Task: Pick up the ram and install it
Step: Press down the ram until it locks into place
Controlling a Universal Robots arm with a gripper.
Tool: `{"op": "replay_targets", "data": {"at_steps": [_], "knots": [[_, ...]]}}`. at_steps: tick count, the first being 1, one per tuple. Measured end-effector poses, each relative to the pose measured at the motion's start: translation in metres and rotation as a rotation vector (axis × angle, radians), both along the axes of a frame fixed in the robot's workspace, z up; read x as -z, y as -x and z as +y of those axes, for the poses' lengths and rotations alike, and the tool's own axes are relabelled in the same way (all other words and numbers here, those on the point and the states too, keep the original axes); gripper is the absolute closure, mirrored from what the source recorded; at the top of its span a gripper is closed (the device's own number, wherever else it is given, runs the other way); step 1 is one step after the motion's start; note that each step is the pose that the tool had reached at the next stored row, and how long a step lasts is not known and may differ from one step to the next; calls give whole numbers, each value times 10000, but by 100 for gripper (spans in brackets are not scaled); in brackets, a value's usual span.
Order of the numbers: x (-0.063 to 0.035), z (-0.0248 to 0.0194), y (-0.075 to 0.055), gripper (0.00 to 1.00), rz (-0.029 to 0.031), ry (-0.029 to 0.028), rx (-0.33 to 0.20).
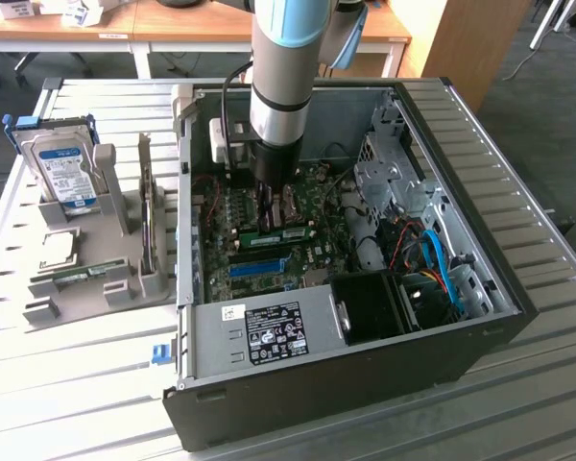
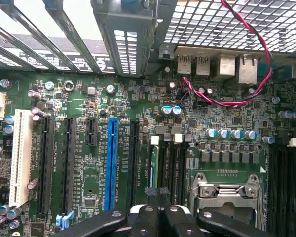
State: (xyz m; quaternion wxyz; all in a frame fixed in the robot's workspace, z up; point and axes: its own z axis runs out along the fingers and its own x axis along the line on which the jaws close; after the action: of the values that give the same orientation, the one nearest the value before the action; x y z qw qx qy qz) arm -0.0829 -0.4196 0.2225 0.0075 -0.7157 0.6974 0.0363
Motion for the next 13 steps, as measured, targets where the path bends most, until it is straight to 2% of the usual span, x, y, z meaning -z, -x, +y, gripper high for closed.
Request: {"op": "replay_targets", "data": {"at_steps": [13], "knots": [[2,0,0,89,1,2,0]]}}
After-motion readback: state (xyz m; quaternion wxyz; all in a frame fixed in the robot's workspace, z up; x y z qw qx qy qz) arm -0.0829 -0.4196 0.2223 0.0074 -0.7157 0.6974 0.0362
